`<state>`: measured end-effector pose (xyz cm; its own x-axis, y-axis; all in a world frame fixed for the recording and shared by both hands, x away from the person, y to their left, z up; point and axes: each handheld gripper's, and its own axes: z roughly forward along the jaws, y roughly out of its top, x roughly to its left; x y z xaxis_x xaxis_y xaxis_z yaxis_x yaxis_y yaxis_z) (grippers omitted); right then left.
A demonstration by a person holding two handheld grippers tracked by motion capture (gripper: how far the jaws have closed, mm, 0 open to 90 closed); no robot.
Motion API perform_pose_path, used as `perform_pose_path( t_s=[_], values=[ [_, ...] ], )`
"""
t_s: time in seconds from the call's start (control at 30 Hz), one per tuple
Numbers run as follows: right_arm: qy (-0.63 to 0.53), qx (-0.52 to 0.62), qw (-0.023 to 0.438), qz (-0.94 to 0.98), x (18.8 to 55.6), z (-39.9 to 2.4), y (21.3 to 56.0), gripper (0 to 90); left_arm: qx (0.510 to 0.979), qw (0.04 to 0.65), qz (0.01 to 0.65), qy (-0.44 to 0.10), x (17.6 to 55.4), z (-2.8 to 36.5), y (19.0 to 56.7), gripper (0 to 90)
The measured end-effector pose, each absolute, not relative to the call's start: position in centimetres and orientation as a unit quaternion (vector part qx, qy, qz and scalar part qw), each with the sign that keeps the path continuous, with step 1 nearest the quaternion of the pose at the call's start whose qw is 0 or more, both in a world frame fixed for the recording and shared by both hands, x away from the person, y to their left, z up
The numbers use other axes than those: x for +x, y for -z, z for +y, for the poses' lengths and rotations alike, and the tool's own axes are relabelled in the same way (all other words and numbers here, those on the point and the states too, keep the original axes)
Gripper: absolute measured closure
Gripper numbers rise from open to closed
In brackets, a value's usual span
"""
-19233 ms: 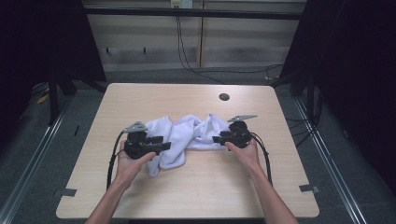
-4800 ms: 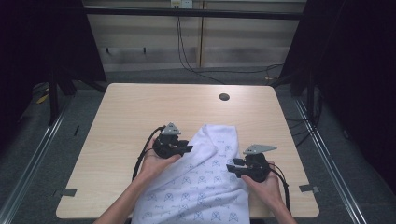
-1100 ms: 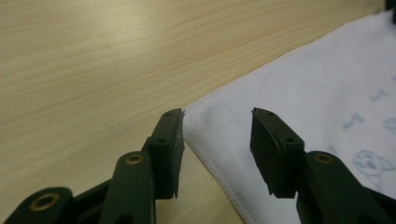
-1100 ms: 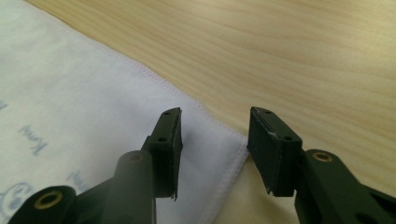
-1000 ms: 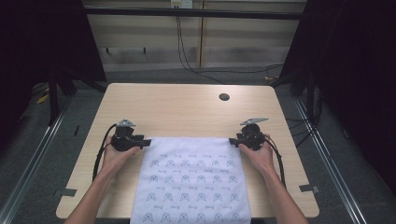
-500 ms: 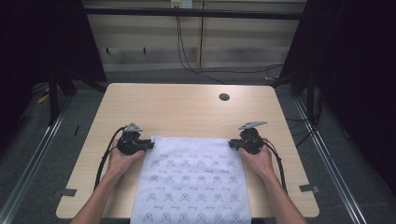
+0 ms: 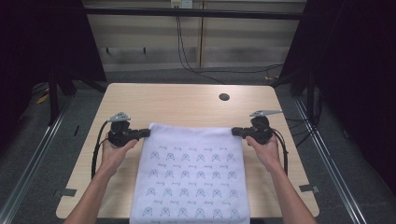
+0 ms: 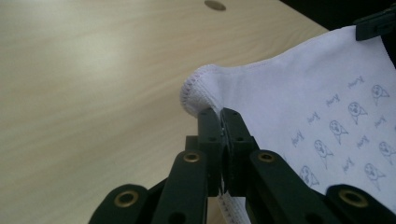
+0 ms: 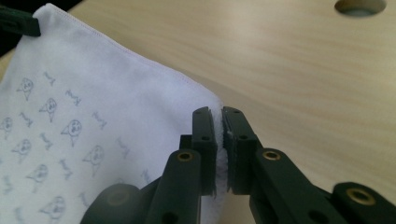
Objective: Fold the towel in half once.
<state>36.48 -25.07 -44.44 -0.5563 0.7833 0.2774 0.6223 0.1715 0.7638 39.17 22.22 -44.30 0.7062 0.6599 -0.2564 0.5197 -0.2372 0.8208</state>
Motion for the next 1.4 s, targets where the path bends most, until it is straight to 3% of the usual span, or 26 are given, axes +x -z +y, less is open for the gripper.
perform_pose_path(
  t_s=[0.27, 0.67, 0.83, 0.97, 1.4],
  values=[
    [-0.492, 0.453, 0.126, 0.733, 38.6, -25.9, 37.6, 84.7, 0.749, 0.544, 0.365, -0.103, 41.5, 22.4, 37.4, 88.3],
    [-0.515, 0.448, 0.207, 0.701, 42.7, -27.1, 27.0, 85.0, 0.738, 0.553, 0.349, -0.166, 45.0, 21.2, 28.9, 88.3],
    [-0.539, 0.434, 0.227, 0.686, 43.3, -26.7, 22.4, 85.1, 0.722, 0.58, 0.333, -0.177, 44.3, 21.7, 26.1, 88.2],
    [-0.551, 0.414, 0.213, 0.693, 42.0, -26.5, 23.3, 85.1, 0.729, 0.575, 0.329, -0.171, 43.2, 22.5, 27.3, 88.2],
    [-0.513, 0.392, 0.105, 0.757, 30.1, -26.4, 34.6, 85.0, 0.784, 0.528, 0.312, -0.096, 32.7, 24.2, 37.7, 88.1]
  ],
)
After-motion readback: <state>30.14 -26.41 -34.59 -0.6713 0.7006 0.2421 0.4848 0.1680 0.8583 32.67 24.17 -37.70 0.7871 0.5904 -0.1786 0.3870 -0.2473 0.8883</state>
